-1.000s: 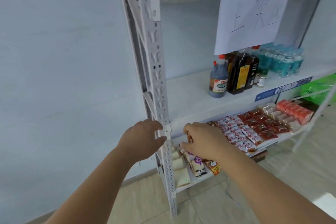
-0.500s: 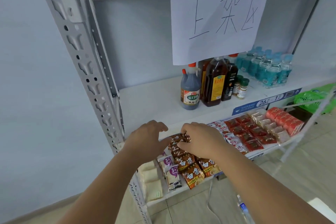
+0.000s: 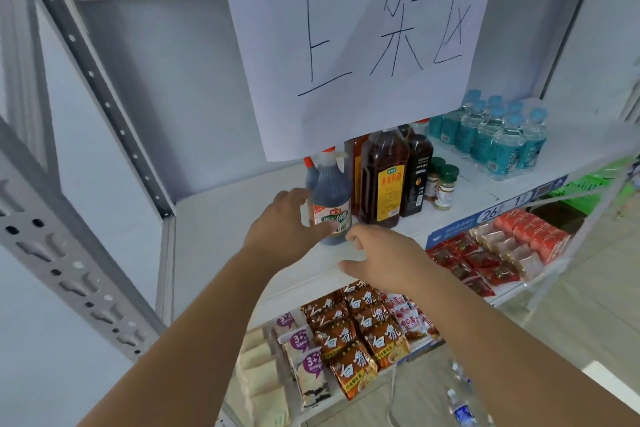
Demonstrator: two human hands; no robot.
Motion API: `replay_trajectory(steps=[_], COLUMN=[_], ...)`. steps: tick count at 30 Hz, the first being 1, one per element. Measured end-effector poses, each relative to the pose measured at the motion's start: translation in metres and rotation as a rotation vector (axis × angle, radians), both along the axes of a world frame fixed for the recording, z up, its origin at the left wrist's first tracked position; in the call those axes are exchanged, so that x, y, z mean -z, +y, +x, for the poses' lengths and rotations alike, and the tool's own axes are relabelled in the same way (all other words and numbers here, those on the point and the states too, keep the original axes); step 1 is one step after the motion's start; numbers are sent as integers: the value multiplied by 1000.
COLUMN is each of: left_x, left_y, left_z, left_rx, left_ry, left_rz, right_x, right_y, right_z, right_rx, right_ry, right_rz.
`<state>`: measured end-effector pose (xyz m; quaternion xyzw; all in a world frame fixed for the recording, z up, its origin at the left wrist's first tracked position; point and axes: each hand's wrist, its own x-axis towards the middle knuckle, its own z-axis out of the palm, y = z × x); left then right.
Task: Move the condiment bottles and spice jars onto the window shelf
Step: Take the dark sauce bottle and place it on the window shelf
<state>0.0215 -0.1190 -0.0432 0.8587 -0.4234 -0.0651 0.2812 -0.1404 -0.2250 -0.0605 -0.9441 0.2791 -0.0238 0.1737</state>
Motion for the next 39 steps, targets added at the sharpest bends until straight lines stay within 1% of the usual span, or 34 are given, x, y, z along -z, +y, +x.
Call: replay_trajectory(steps=[2,4,6,8,13,17,20,23,28,32,35,39], left_x=[4,9,12,15,22,21,20,14,-12,-26,-30,-29], left_y=[-21,-37,-52,-66,-85,-77,-63,-45,-5,33,66,123], left_z=[6,8,7,4,-2,-16,-30,-45,-68,-85,-97,-114], left_rx=[-28,-43,-60,-99,-235,-340,-405,-440,-528,-631,-731,-859], left_ry=[188,322,408,438,356,265,217,177,93,25,-8,13], left_rz=[-153,-297,-370,-383,-379,-355,-353,-378,-439,-413,-388,-409], right_x=[0,0,0,-1,-2,2,3,7,18,16,18,22], right_y=[-14,-26,-37,-47,-70,-82,-80,-70,-42,-5,27,79], right_z=[2,4,7,8,2,0,2,11,32,37,43,49], right_rx=[-9,-28,-59,-95,-173,-216,-259,-334,-441,-544,-634,-732], right_ry=[-16,-31,-34,-27,-26,-26,-95,-173,-266,-351,-348,-299], right_rz=[22,41,50,64,98,163,256,306,455,507,504,530])
